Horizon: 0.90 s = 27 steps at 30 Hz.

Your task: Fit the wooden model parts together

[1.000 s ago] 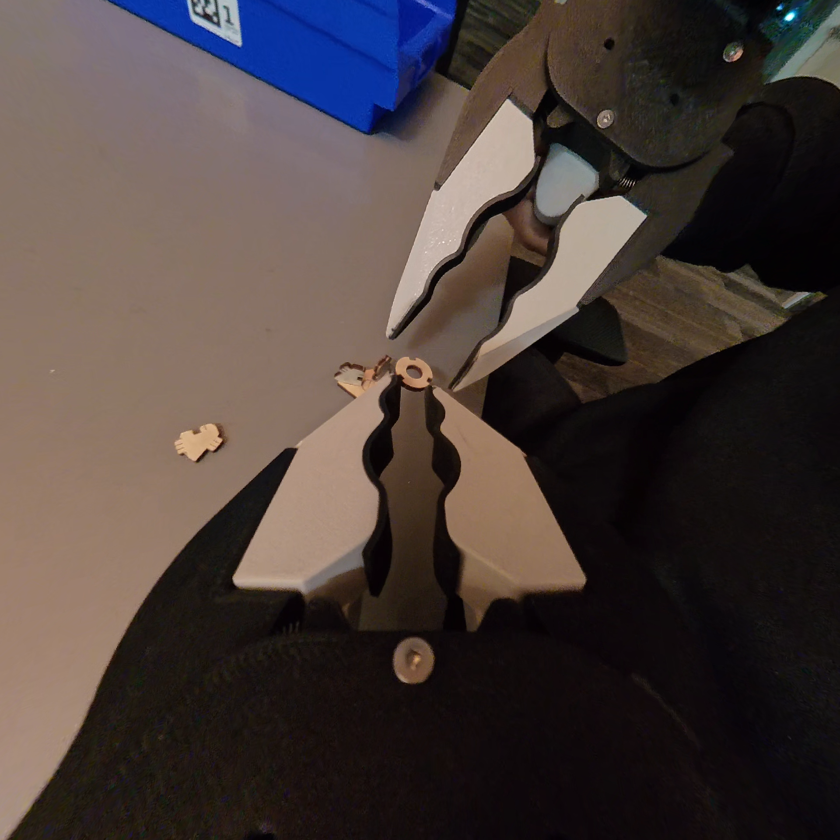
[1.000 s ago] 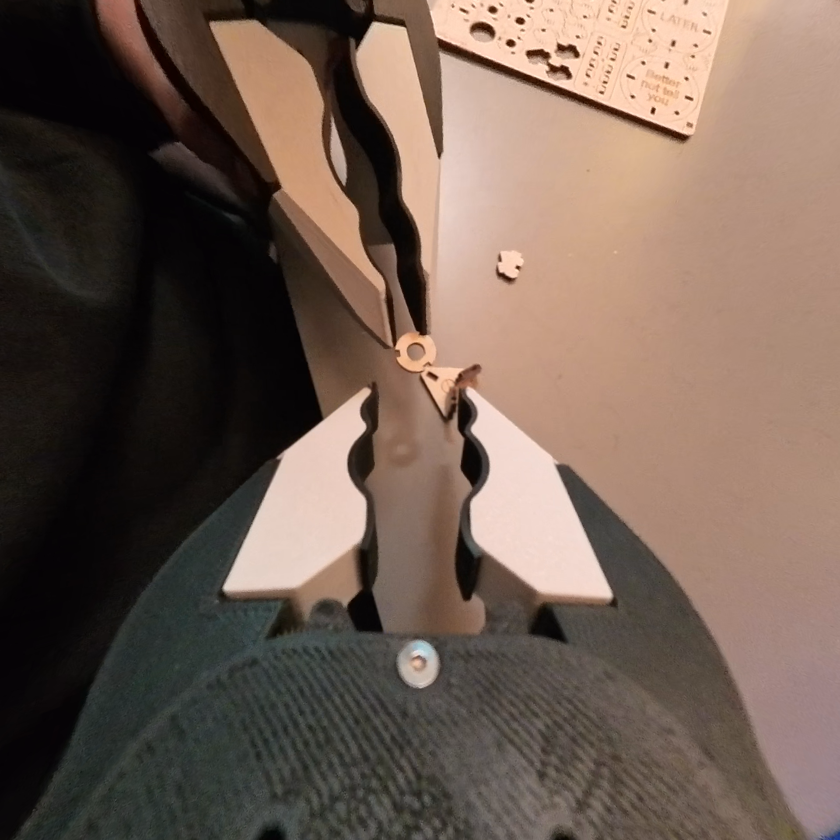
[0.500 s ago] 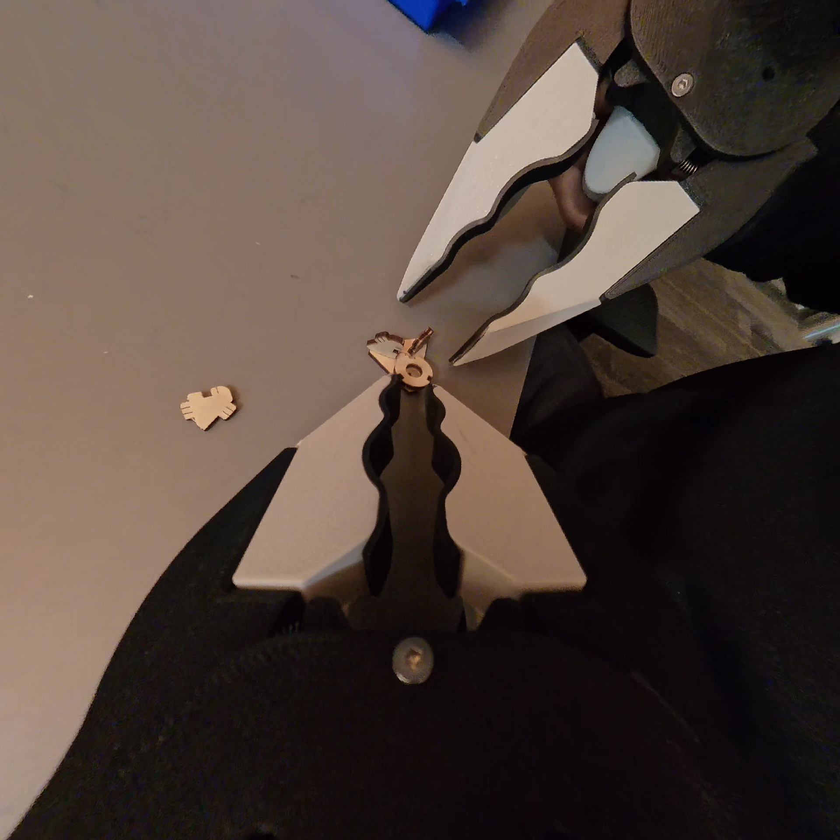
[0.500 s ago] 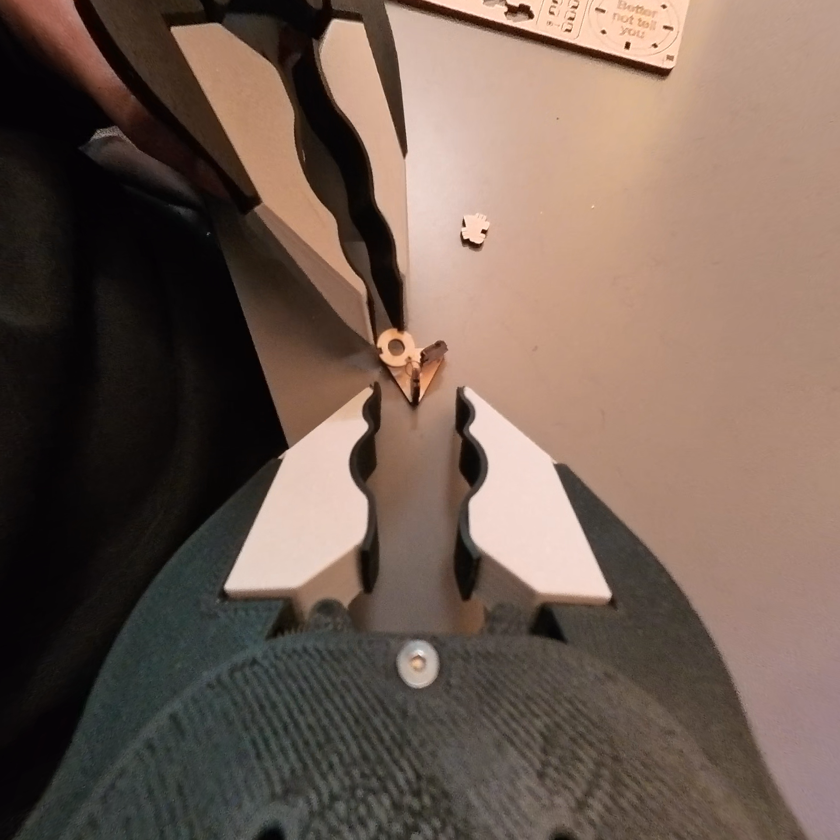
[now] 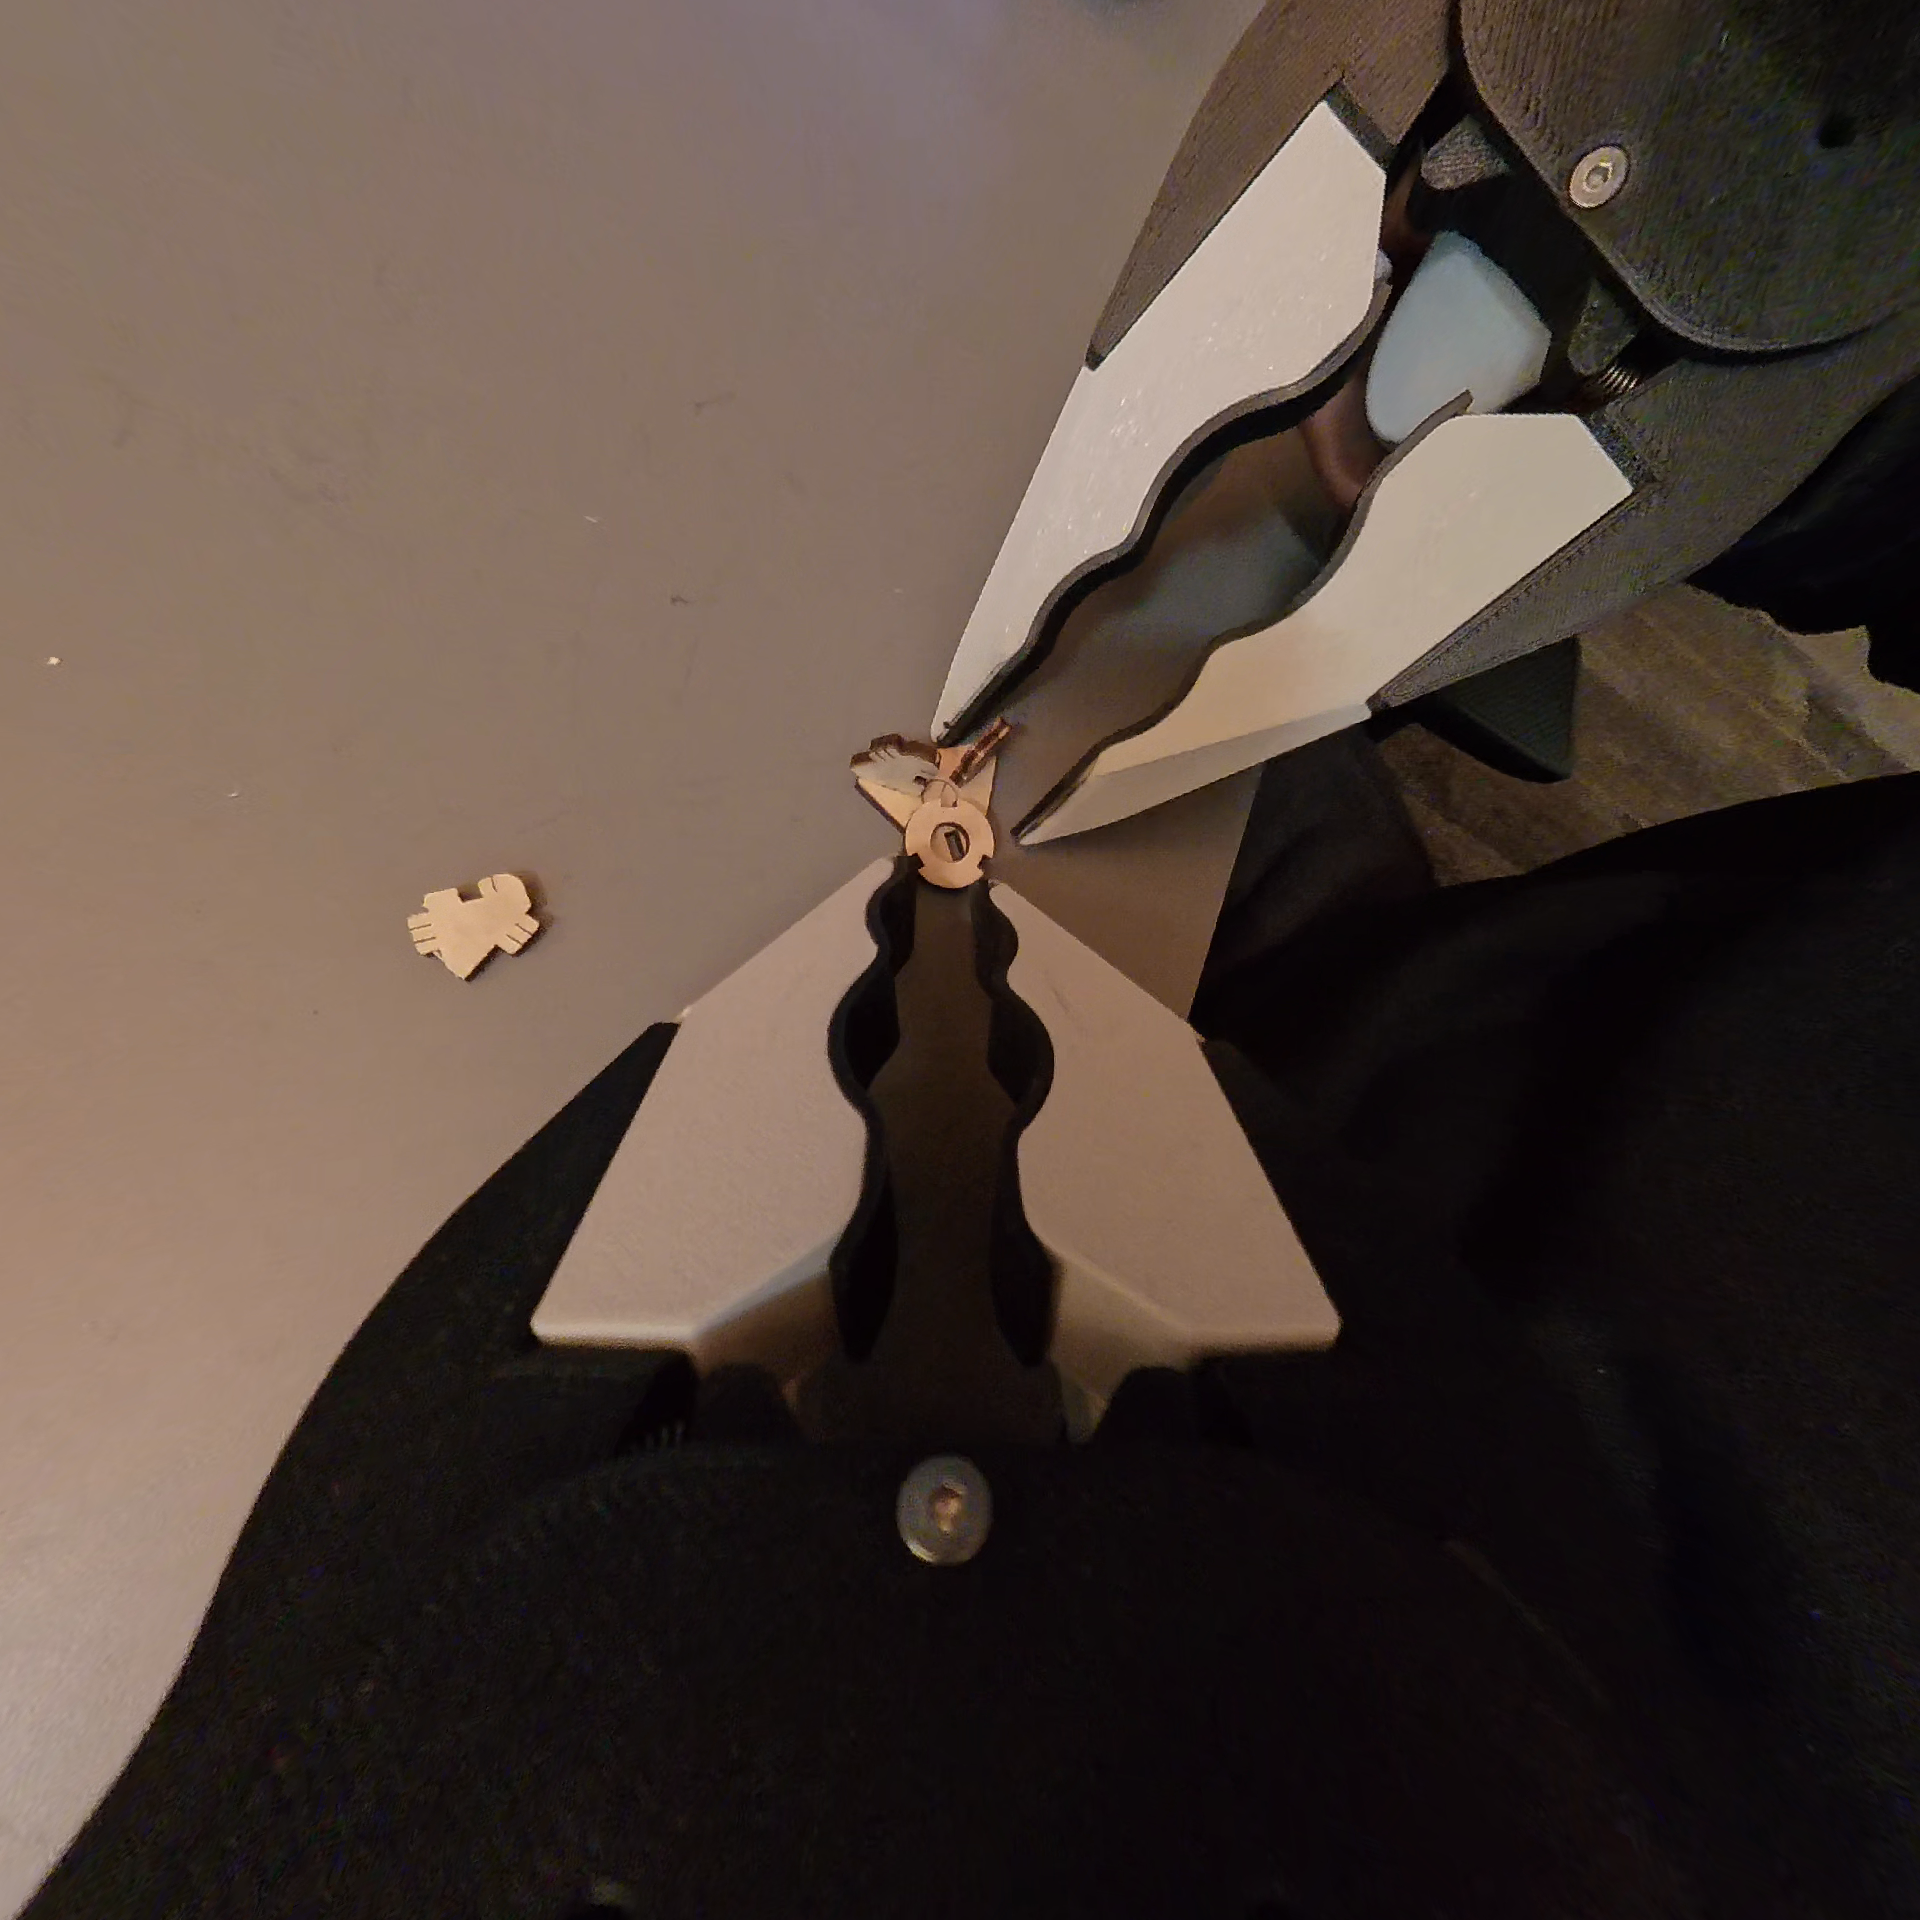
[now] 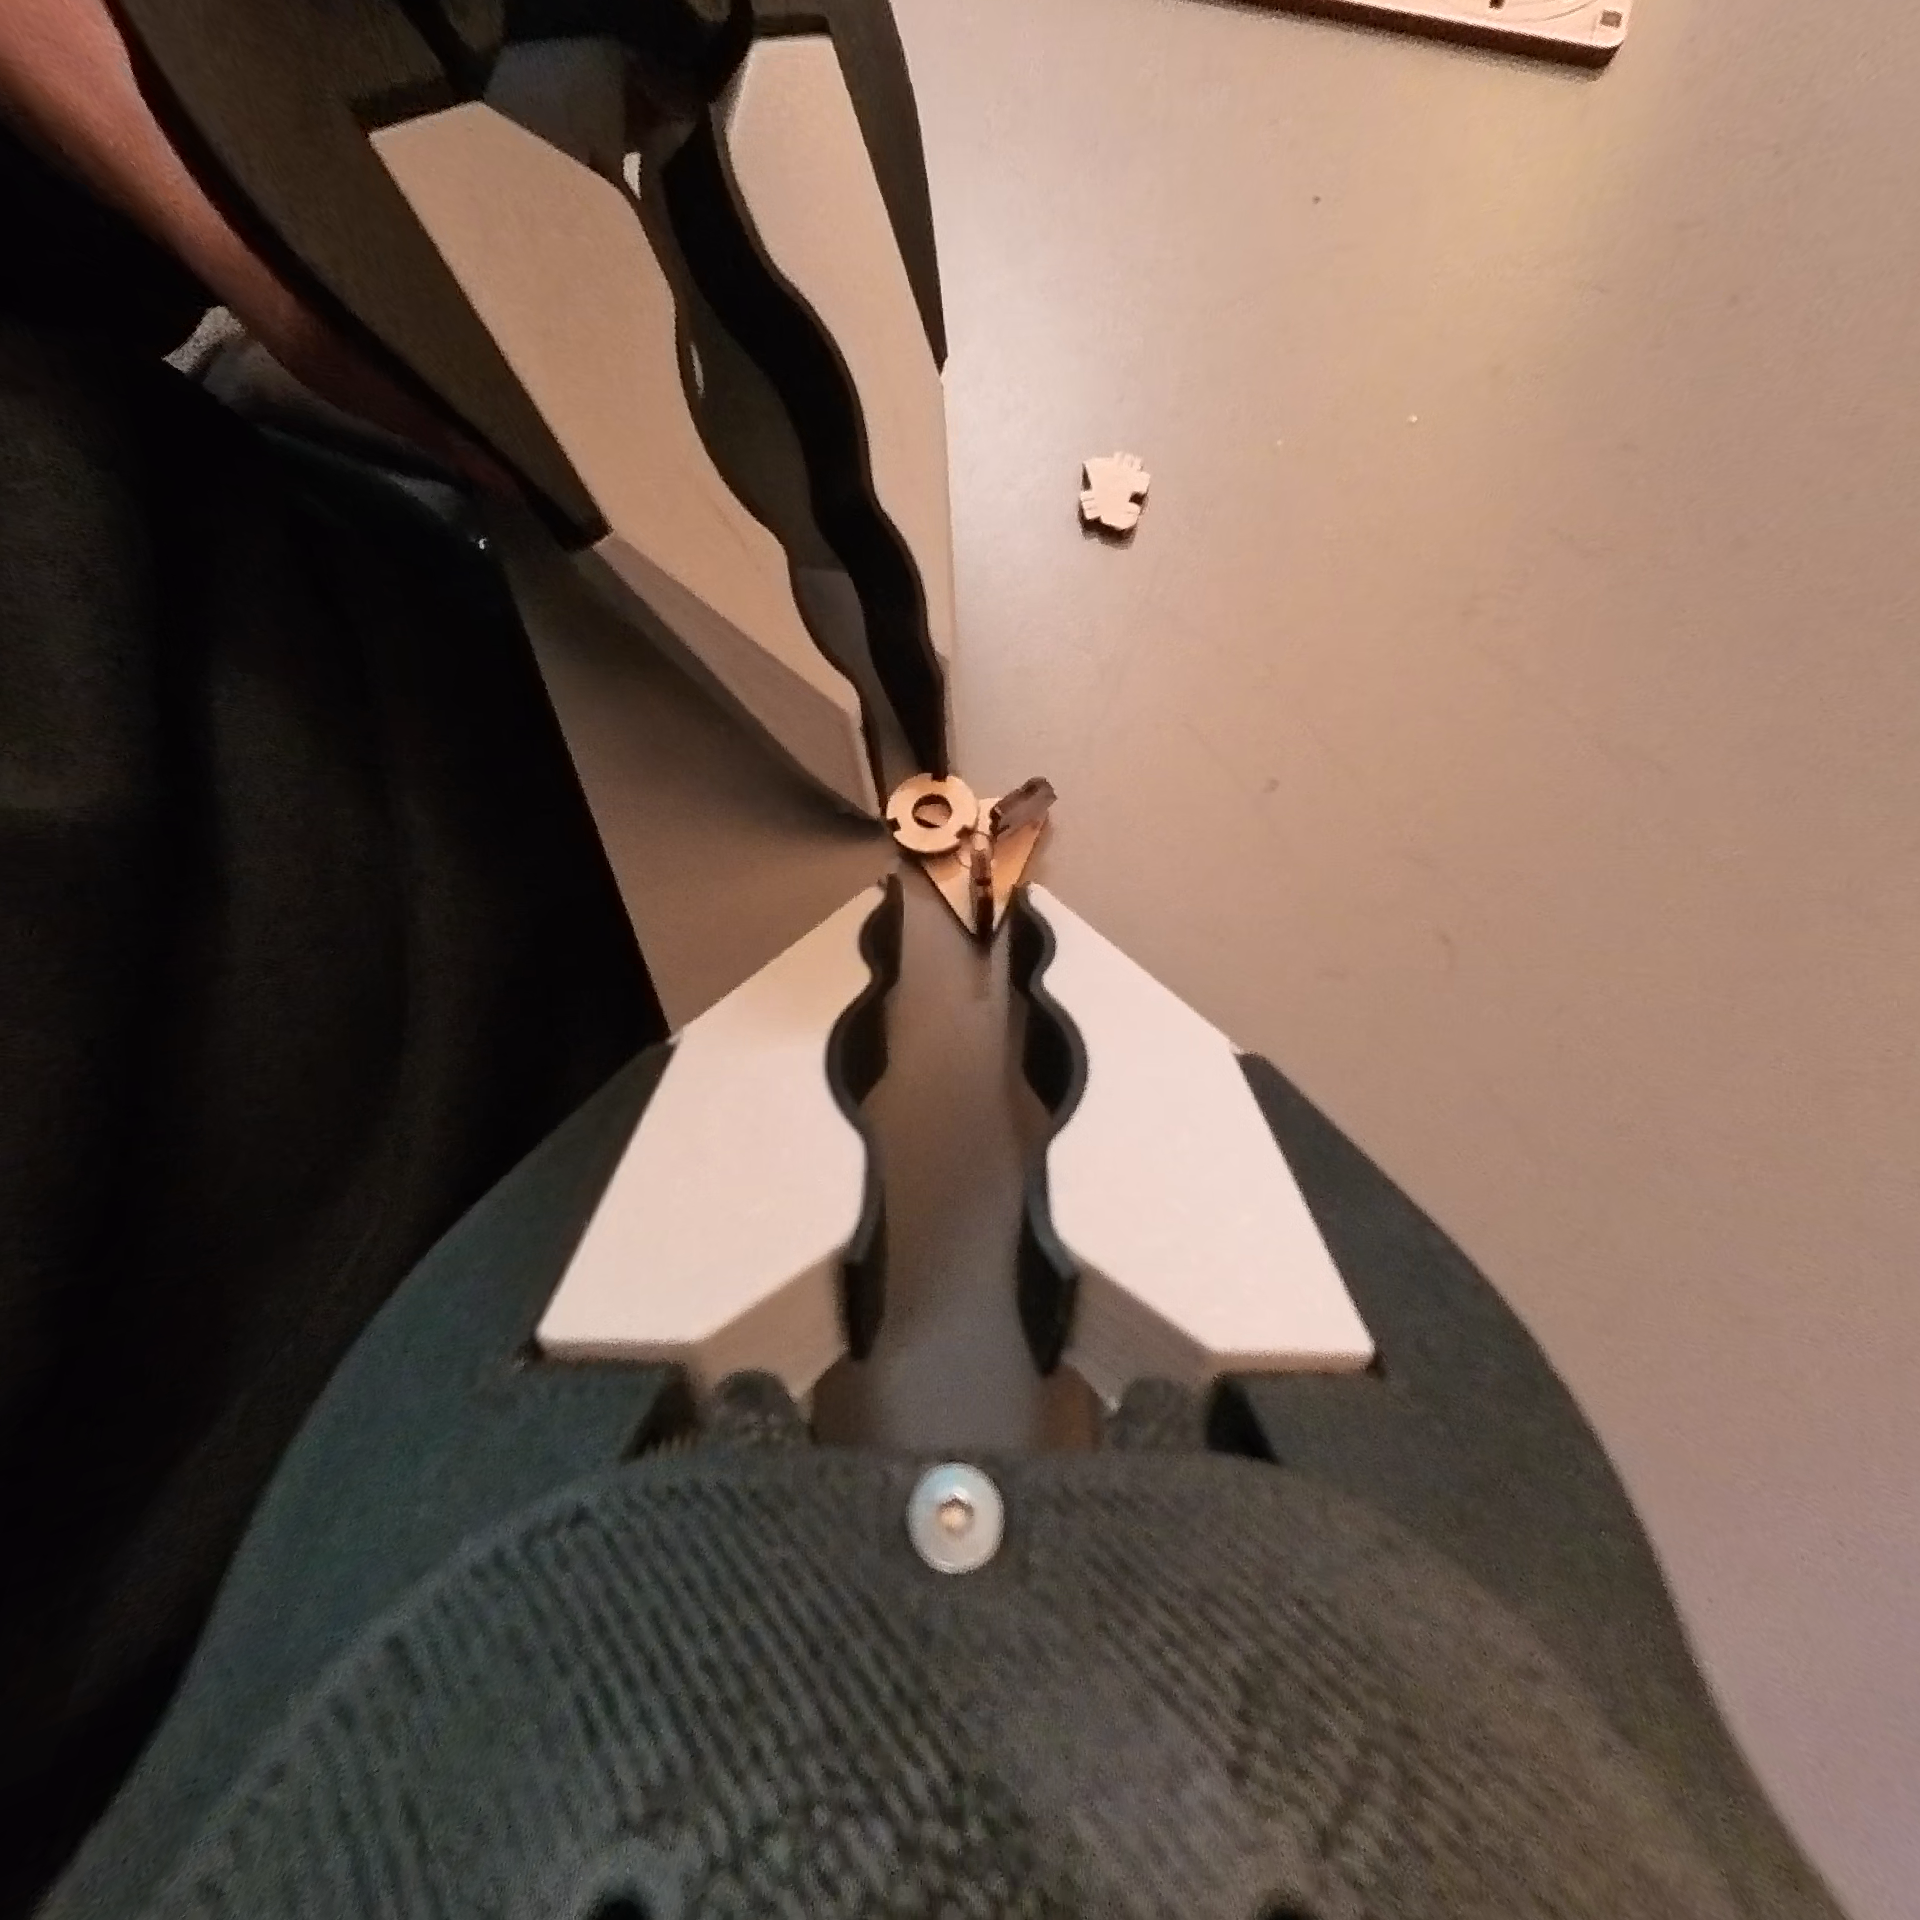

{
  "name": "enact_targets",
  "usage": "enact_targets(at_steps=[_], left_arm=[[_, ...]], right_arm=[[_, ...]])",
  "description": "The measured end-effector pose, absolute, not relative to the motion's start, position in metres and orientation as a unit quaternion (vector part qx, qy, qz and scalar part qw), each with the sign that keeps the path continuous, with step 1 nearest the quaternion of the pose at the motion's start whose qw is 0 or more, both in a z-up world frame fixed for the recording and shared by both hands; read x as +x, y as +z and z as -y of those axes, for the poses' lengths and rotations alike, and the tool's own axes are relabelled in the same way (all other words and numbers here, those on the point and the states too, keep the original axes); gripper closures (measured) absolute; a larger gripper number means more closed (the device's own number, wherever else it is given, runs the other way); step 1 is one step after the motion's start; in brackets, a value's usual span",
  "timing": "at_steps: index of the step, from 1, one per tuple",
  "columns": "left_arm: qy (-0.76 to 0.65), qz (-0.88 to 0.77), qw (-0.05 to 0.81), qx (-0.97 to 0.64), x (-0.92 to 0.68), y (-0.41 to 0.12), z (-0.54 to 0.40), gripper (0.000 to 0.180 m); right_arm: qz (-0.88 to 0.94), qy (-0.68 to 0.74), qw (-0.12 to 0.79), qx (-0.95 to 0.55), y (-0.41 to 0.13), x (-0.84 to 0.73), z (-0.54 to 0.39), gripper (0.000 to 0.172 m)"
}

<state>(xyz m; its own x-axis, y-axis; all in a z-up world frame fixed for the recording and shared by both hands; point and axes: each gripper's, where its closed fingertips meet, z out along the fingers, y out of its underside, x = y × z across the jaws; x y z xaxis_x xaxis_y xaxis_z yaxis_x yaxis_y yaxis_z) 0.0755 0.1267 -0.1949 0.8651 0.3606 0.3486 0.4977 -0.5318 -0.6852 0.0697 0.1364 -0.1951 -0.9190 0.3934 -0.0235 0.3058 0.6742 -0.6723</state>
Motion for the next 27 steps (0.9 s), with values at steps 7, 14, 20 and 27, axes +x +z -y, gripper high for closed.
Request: enact_targets(at_steps=[7, 14, 20, 27], left_arm=[[-0.058, 0.24, 0.416, -0.875, 0.0745, -0.1942, -0.1267, 0.16], [-0.037, 0.233, 0.409, -0.882, 0.0744, -0.1957, -0.1279, 0.166], [-0.029, 0.224, 0.419, -0.879, 0.0756, -0.1919, -0.1284, 0.167], [-0.04, 0.219, 0.425, -0.877, 0.0778, -0.19, -0.1296, 0.167]], right_arm=[[0.911, 0.355, 0.059, -0.202, -0.195, 0.0687, -0.1361, 0.155], [0.907, 0.359, 0.057, -0.211, -0.1951, 0.0675, -0.1352, 0.159], [0.905, 0.362, 0.056, -0.216, -0.1952, 0.067, -0.1352, 0.16], [0.905, 0.362, 0.055, -0.214, -0.1953, 0.068, -0.1334, 0.16]])
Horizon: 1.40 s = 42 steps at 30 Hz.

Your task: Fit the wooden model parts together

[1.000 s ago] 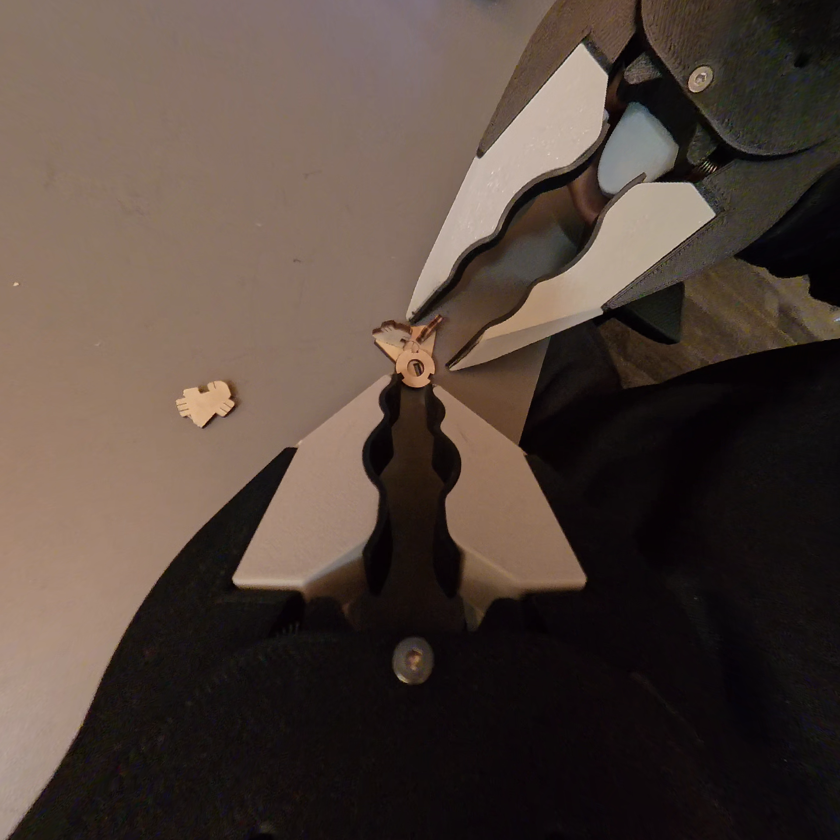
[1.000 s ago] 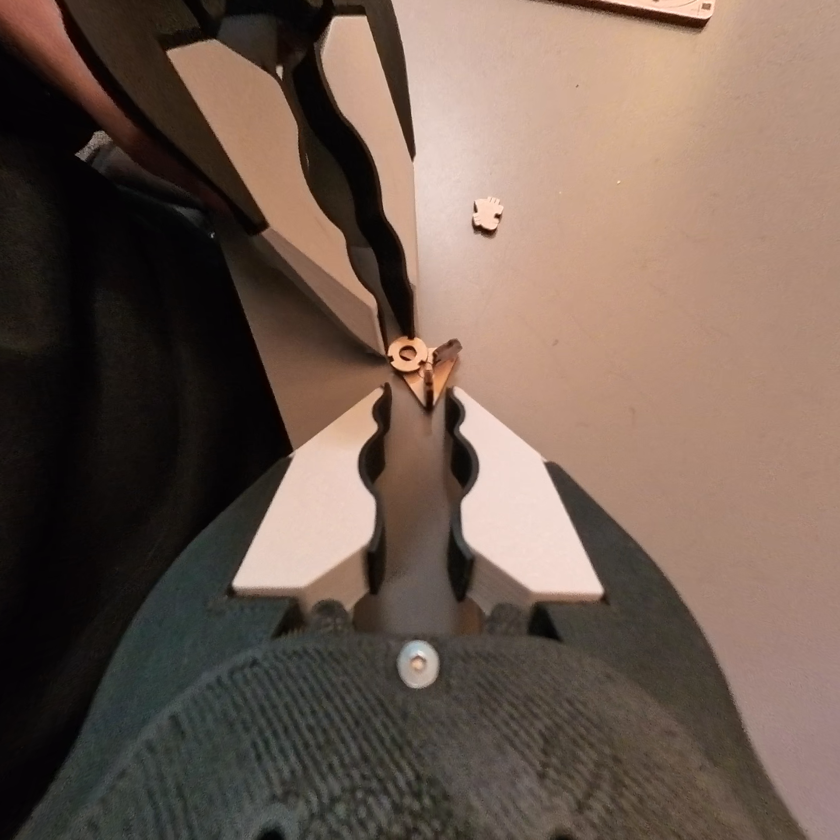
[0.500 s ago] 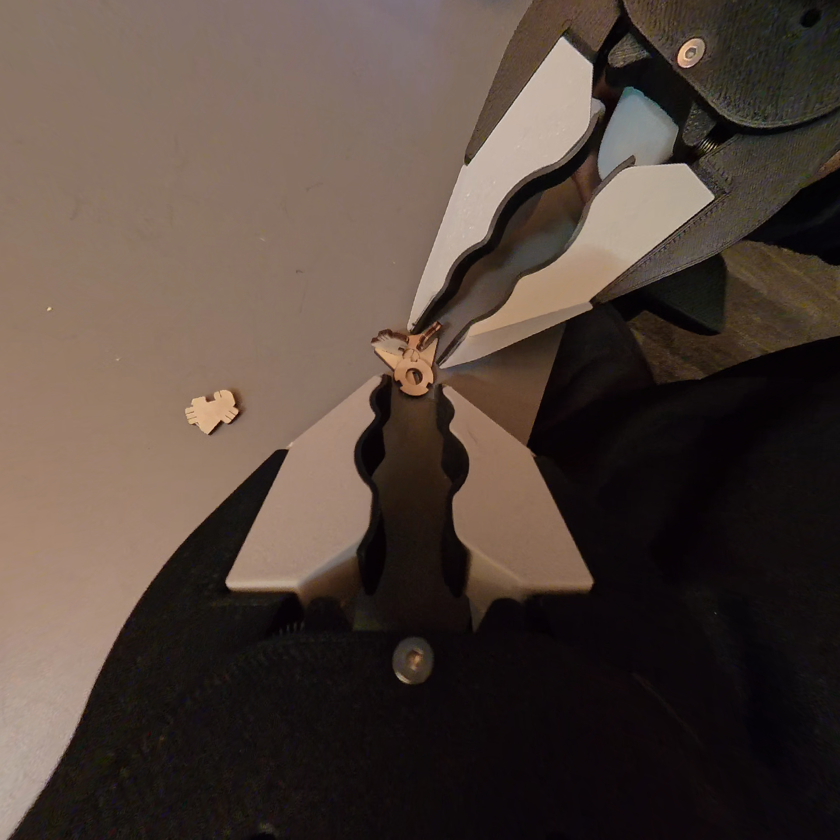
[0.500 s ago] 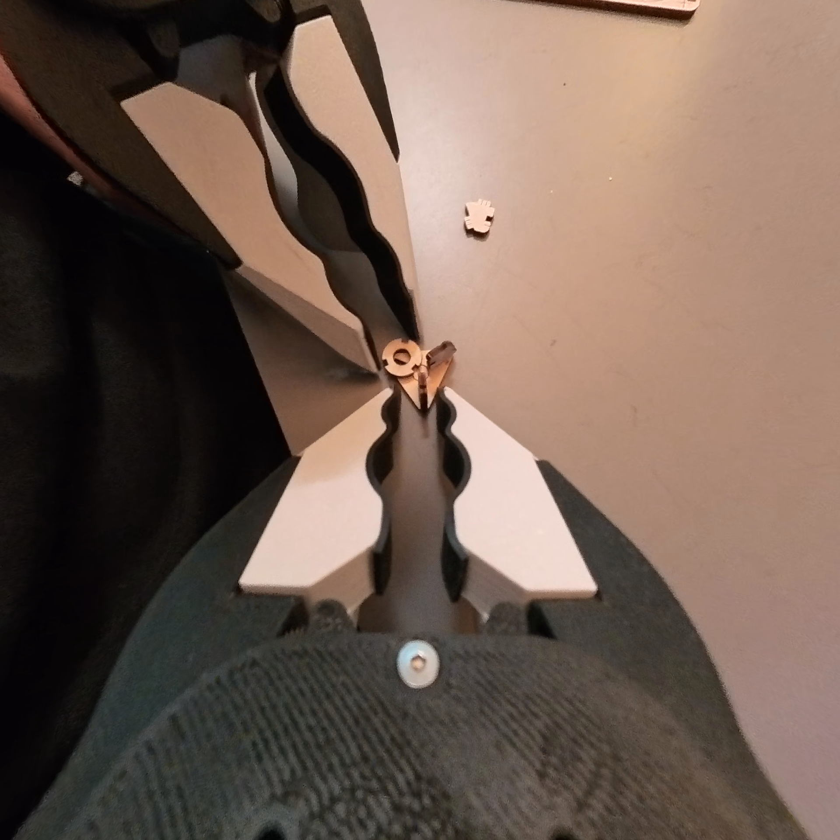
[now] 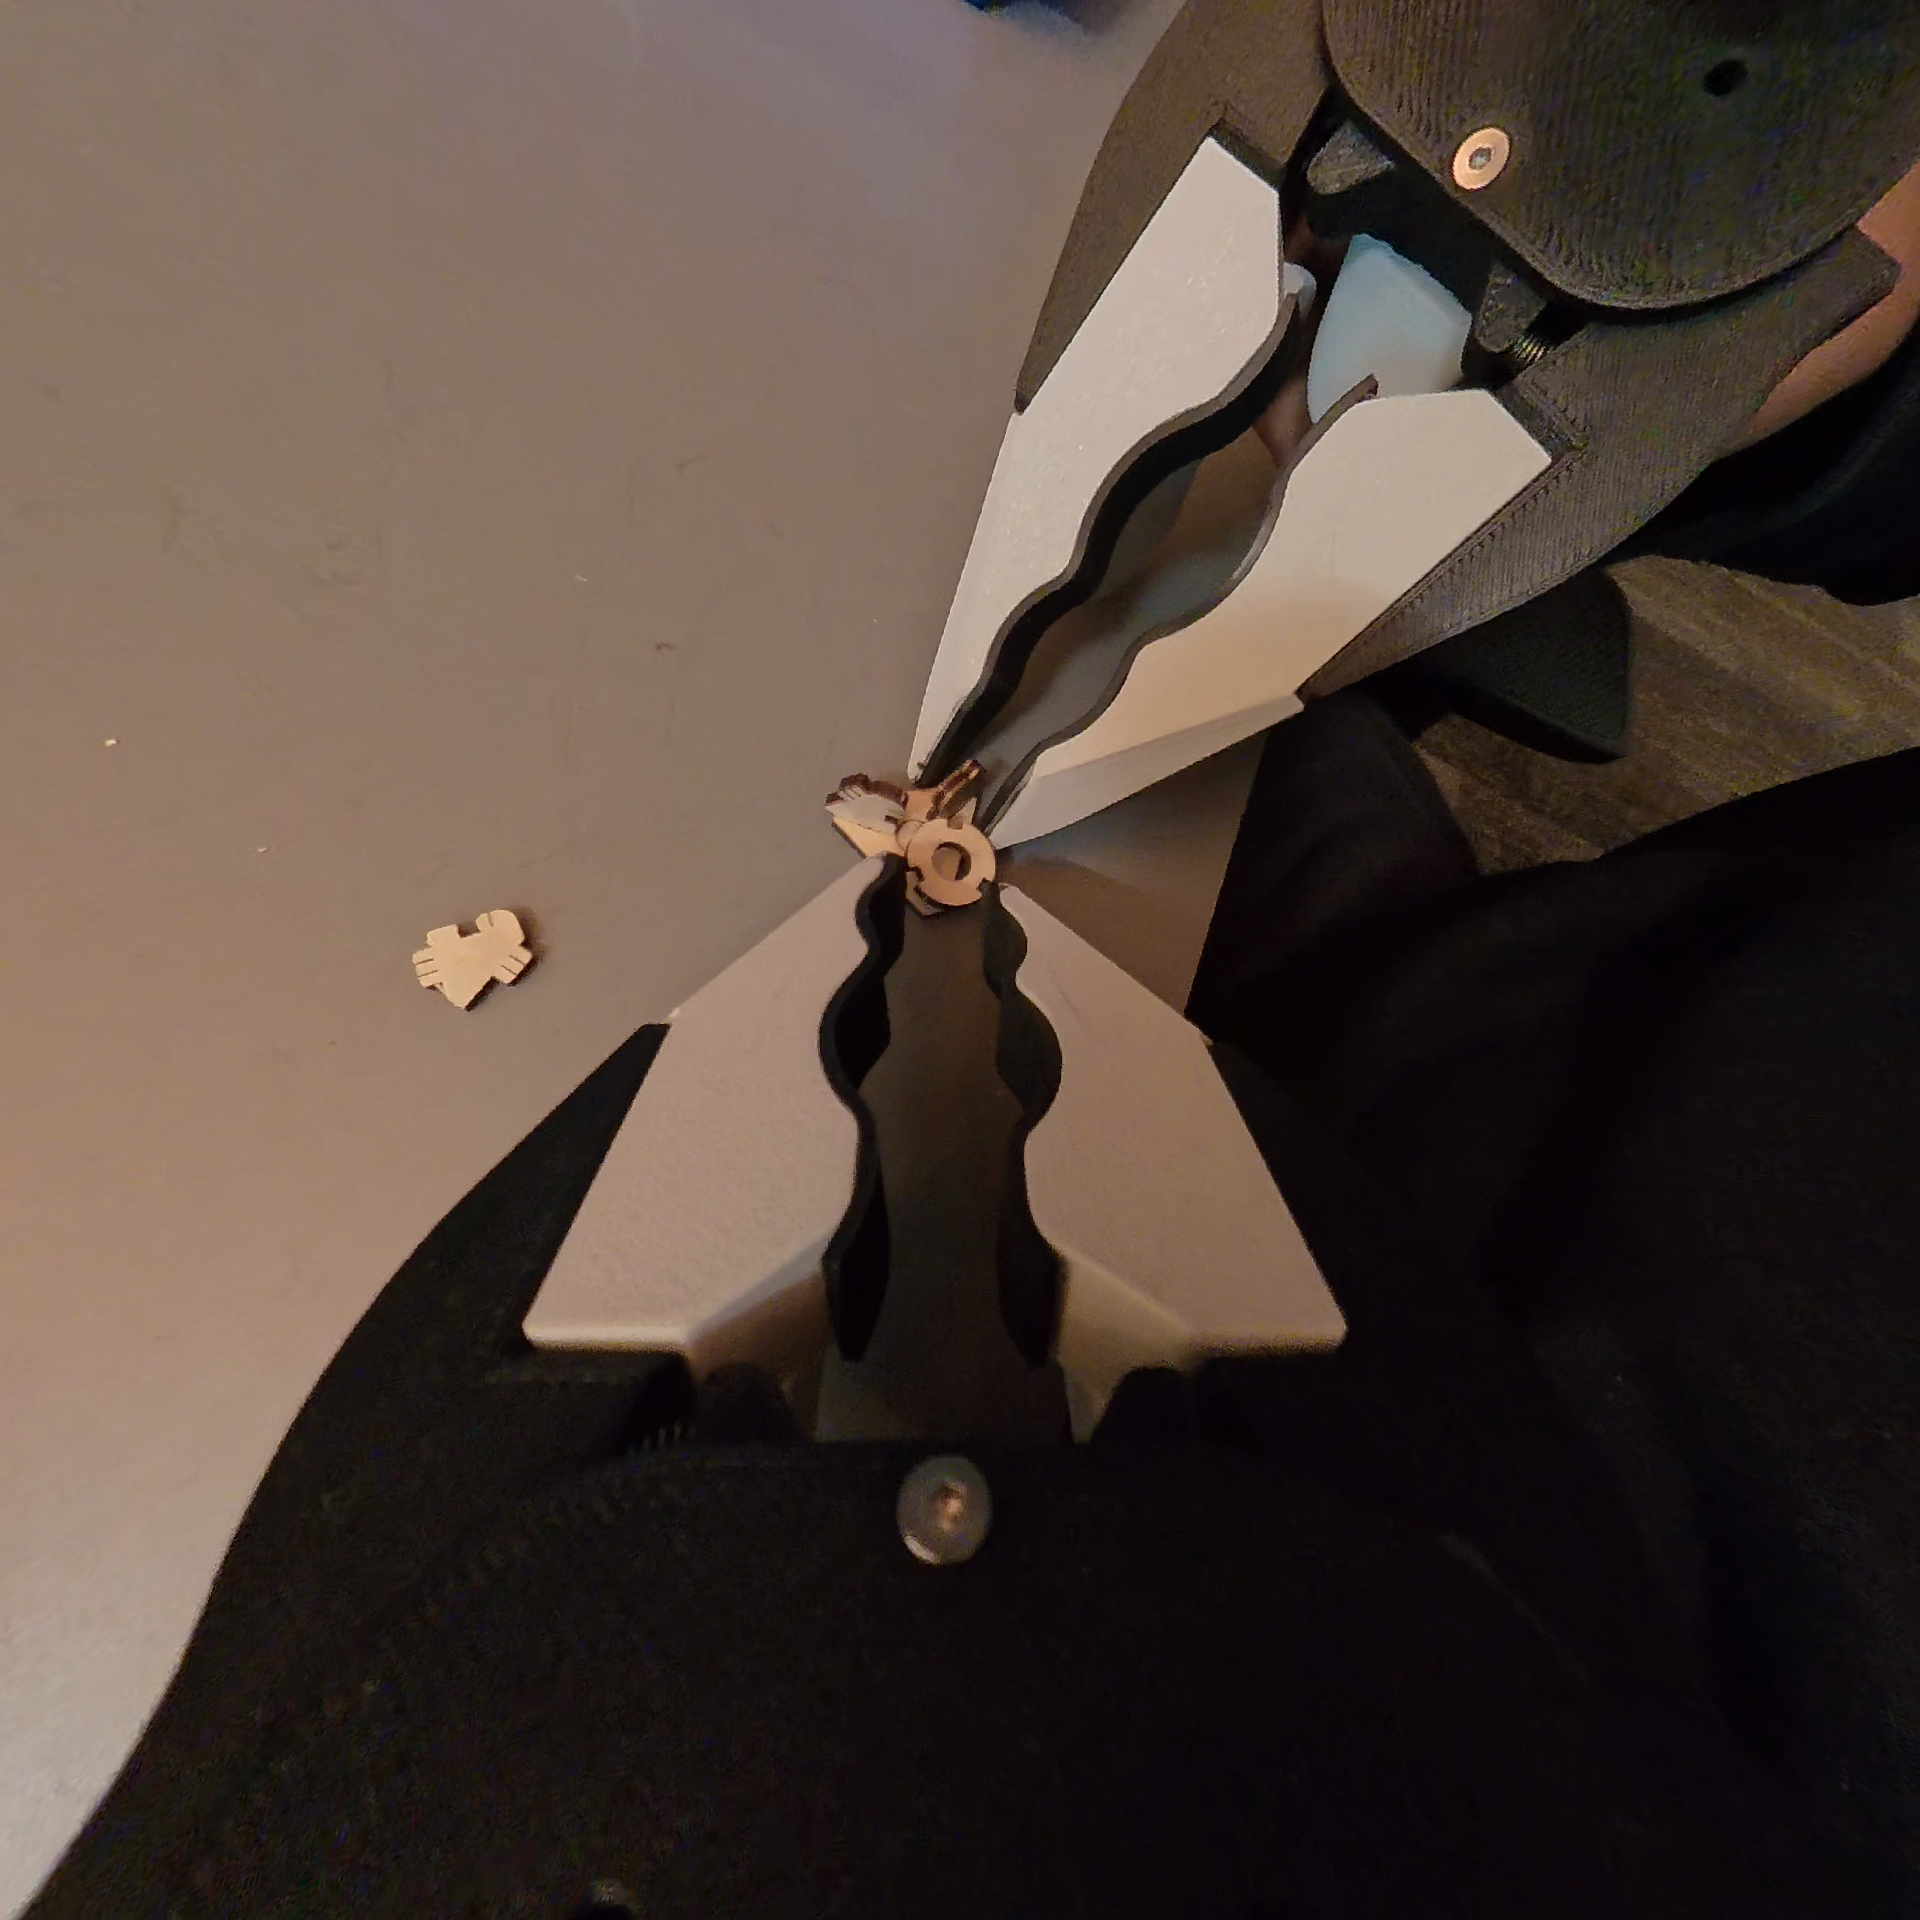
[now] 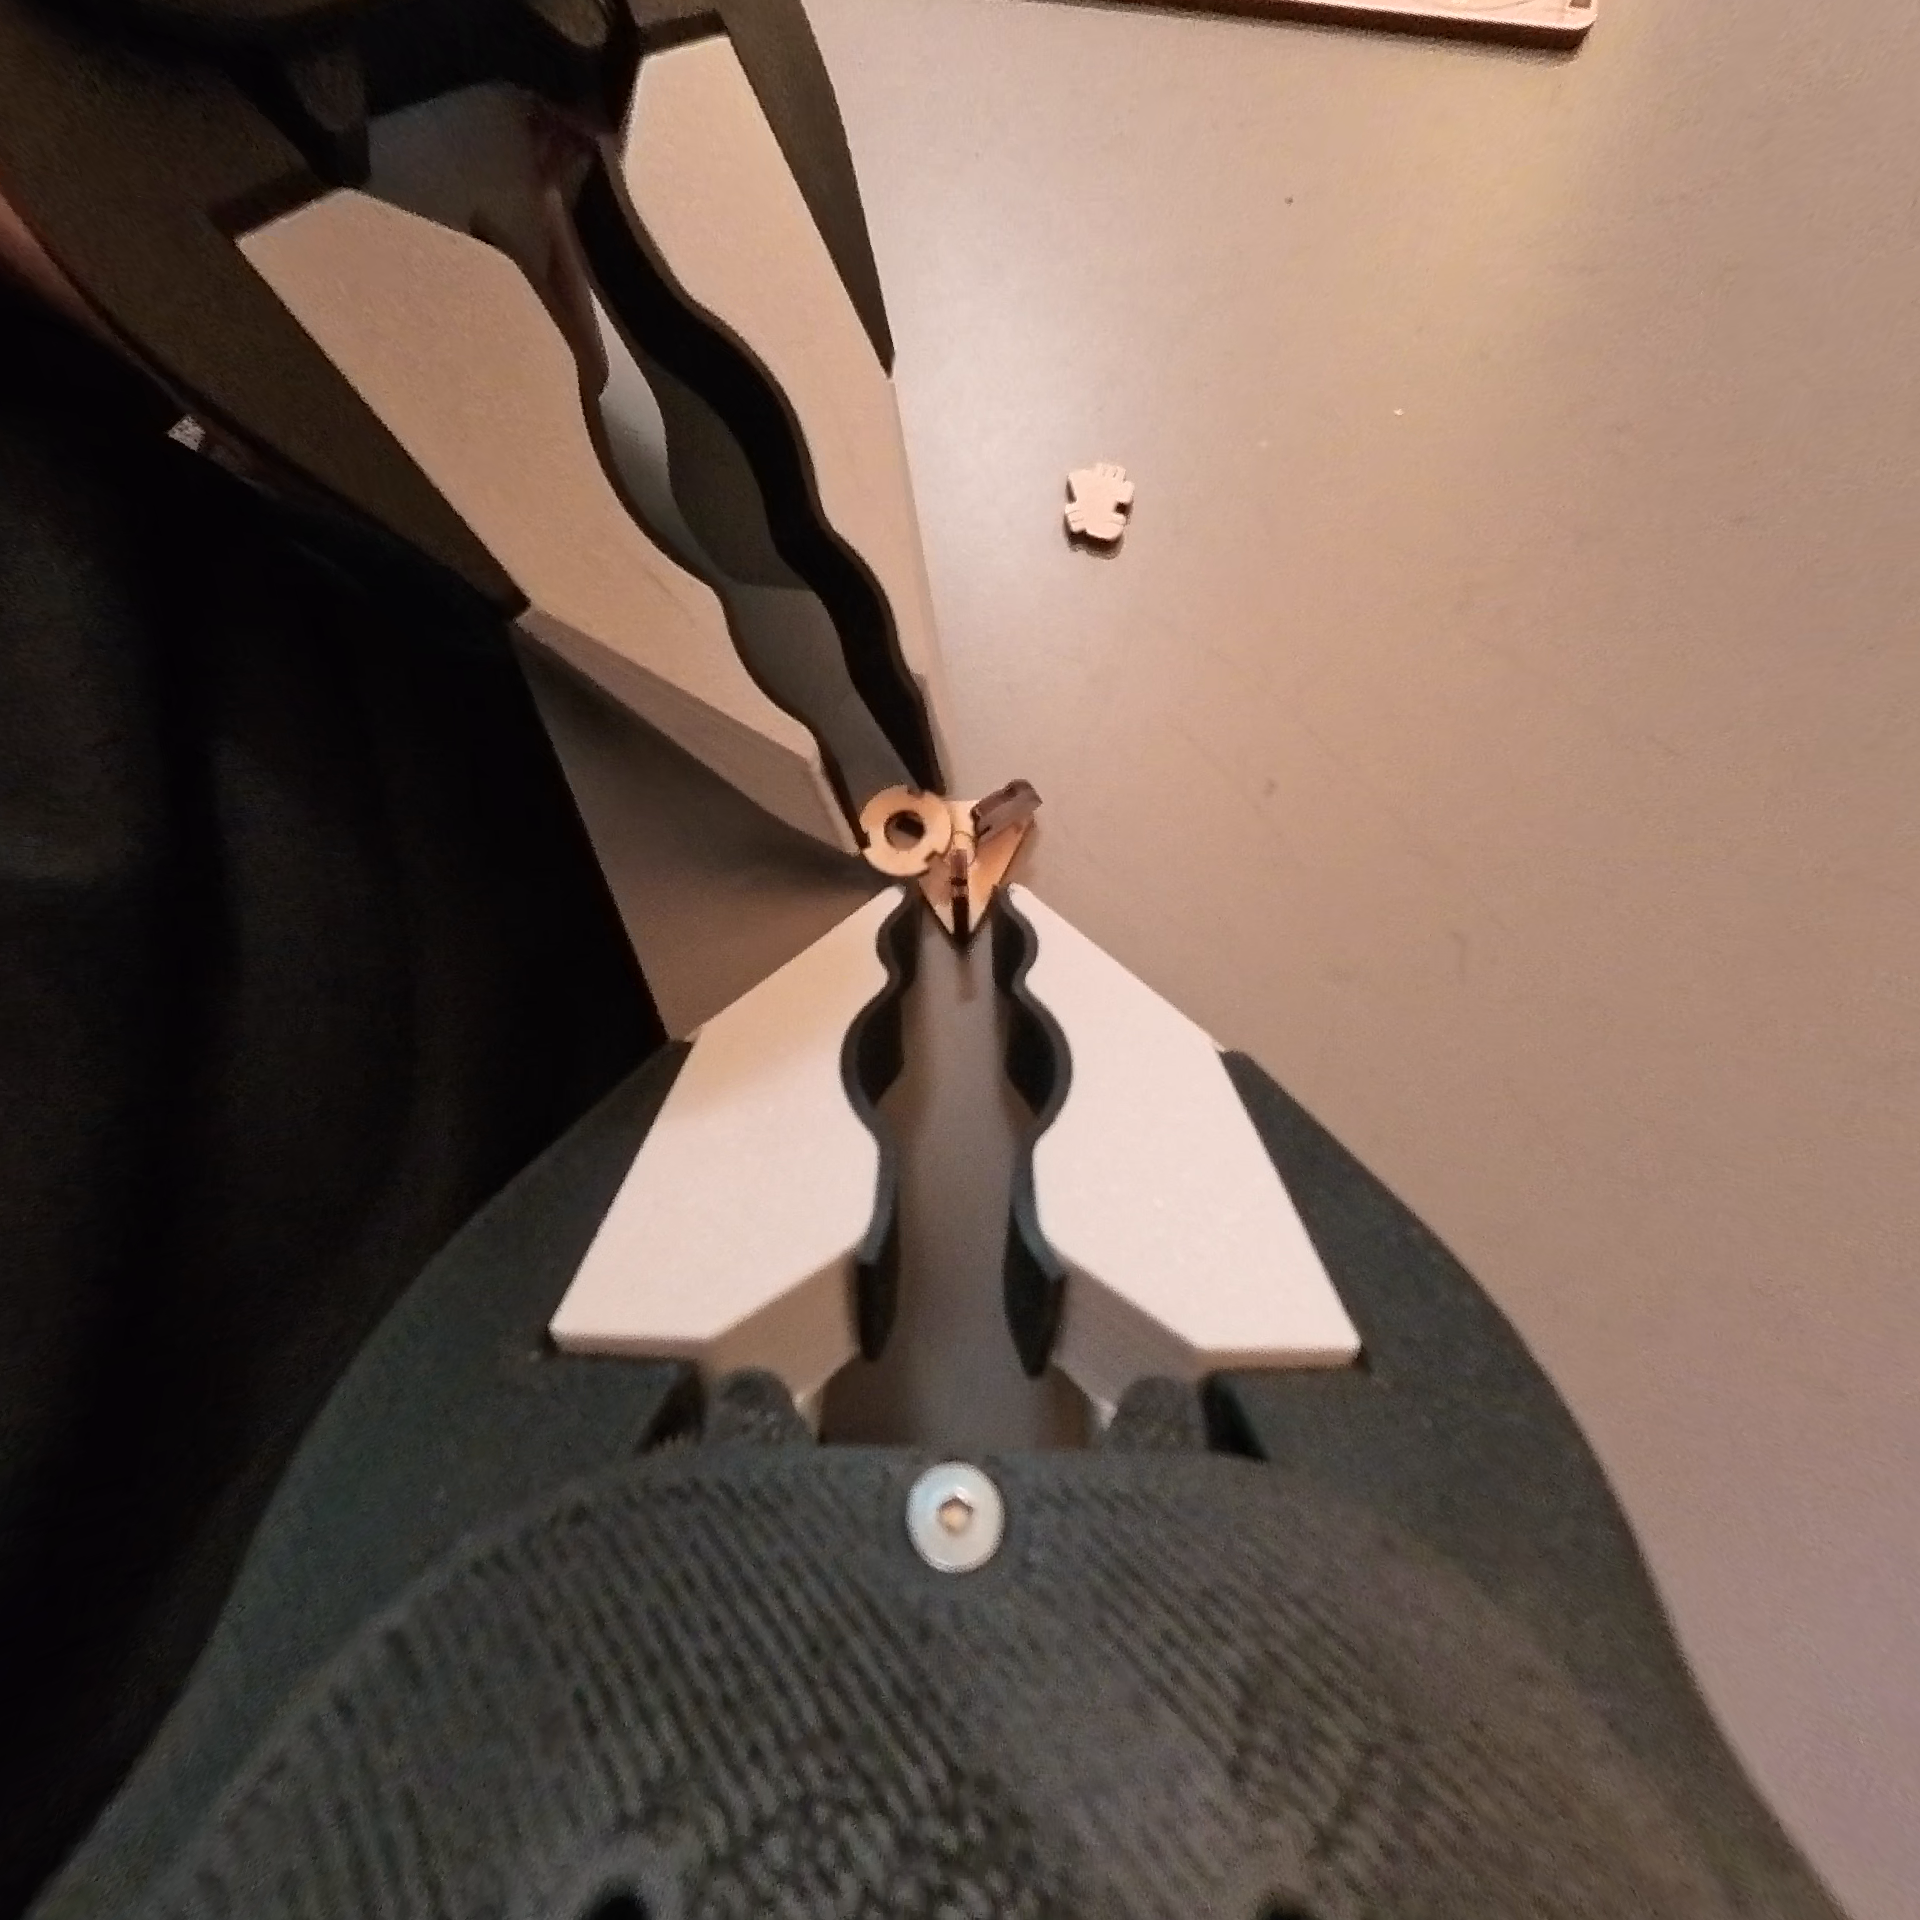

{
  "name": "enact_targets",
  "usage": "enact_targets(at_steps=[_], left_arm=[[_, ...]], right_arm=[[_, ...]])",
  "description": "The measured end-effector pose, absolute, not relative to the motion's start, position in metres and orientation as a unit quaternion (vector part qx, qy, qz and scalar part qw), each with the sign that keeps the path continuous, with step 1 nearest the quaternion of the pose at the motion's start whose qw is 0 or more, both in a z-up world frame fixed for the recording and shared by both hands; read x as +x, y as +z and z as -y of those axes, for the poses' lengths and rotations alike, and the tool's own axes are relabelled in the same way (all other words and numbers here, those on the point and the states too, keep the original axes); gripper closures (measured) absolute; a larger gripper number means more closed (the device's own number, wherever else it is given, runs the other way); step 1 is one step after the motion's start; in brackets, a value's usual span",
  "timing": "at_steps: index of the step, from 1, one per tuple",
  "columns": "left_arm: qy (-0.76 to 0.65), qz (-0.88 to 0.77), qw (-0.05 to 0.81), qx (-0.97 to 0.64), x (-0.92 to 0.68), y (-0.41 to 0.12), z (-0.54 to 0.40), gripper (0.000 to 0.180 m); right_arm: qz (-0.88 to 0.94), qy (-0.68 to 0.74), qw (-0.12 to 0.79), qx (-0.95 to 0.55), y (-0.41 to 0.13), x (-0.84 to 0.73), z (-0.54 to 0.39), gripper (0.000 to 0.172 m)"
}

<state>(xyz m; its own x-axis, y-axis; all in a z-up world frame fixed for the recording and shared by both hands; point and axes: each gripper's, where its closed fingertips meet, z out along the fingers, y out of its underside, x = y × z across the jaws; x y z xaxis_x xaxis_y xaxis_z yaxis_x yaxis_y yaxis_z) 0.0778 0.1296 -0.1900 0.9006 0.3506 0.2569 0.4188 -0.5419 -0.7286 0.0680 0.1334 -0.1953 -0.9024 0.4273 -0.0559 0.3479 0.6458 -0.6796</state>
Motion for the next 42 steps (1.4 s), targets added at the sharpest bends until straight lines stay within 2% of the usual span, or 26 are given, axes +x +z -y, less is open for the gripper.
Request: enact_targets(at_steps=[21, 28, 42], left_arm=[[-0.02, 0.214, 0.422, -0.881, 0.077, -0.19, -0.123, 0.165], [-0.002, 0.176, 0.399, -0.9, 0.085, -0.196, -0.127, 0.157], [0.007, 0.187, 0.405, -0.895, 0.081, -0.194, -0.128, 0.166]], right_arm=[[0.905, 0.361, 0.057, -0.216, -0.195, 0.067, -0.135, 0.159], [0.906, 0.36, 0.058, -0.214, -0.196, 0.066, -0.135, 0.158], [0.906, 0.361, 0.056, -0.215, -0.195, 0.067, -0.135, 0.157]])
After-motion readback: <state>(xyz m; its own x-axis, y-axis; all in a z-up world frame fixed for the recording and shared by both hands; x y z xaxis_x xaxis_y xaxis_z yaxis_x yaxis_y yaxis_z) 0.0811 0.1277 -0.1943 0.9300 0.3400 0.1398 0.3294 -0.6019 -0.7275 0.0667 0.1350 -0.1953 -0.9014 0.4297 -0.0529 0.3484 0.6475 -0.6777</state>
